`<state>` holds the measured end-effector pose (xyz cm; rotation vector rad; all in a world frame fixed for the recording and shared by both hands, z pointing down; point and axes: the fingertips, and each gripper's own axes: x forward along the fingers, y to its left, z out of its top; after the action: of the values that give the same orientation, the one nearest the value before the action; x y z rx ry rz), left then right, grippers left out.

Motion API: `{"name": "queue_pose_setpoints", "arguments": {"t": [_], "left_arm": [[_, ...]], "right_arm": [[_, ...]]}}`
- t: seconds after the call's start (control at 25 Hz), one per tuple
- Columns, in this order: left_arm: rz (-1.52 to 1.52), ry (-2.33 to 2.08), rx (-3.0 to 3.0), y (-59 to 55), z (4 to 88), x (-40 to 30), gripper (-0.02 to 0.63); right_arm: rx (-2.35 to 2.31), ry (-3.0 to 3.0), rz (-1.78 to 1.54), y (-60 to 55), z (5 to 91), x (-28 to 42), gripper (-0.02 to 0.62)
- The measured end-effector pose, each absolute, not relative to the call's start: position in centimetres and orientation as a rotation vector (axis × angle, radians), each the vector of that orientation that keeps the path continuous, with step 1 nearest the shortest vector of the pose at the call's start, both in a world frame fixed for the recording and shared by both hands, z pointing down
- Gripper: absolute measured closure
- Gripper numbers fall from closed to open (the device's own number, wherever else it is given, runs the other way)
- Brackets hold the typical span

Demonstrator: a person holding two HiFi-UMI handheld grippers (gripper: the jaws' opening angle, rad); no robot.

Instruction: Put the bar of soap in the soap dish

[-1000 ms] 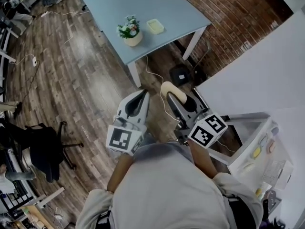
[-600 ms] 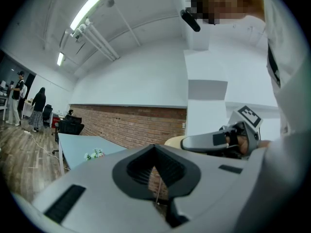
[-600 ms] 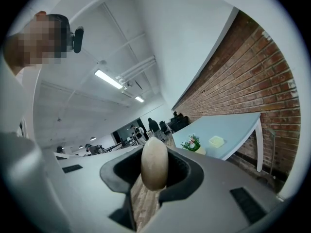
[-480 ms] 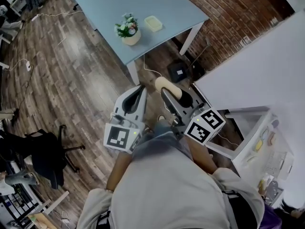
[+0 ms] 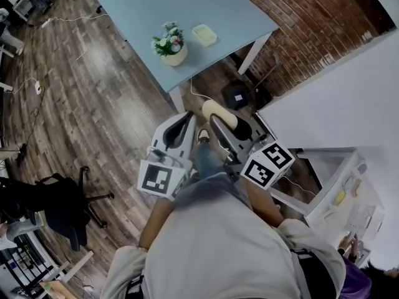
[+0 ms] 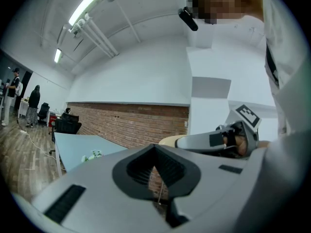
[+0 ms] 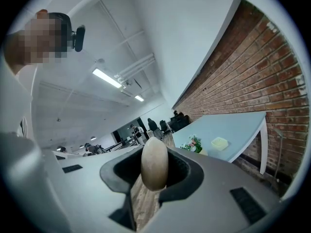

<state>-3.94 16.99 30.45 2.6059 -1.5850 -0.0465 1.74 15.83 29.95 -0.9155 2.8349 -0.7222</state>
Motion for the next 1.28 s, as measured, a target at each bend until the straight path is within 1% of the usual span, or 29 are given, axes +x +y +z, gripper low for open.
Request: {"name": "queue_pose_setpoints", "arguments": {"t": [0.36, 0.88, 1.28], "left_arm": [[-0.010, -1.571, 2.597, 10.4, 31.3, -4.4, 0.603], [0.018, -1.556, 2.581, -0.9, 31.7, -3.8, 0.603], [0.076, -1.591, 2.543, -5.2, 32.0, -3.5, 0.603]], "right_arm": [[-0.927, 2.851, -0.706, 9.4, 30.6, 0.6, 0.482], [-0.951, 2.887, -0.717, -1.4, 31.3, 1.0, 0.482], [-0.897, 2.920, -0.731, -5.6, 31.8, 1.0, 0.482]]}}
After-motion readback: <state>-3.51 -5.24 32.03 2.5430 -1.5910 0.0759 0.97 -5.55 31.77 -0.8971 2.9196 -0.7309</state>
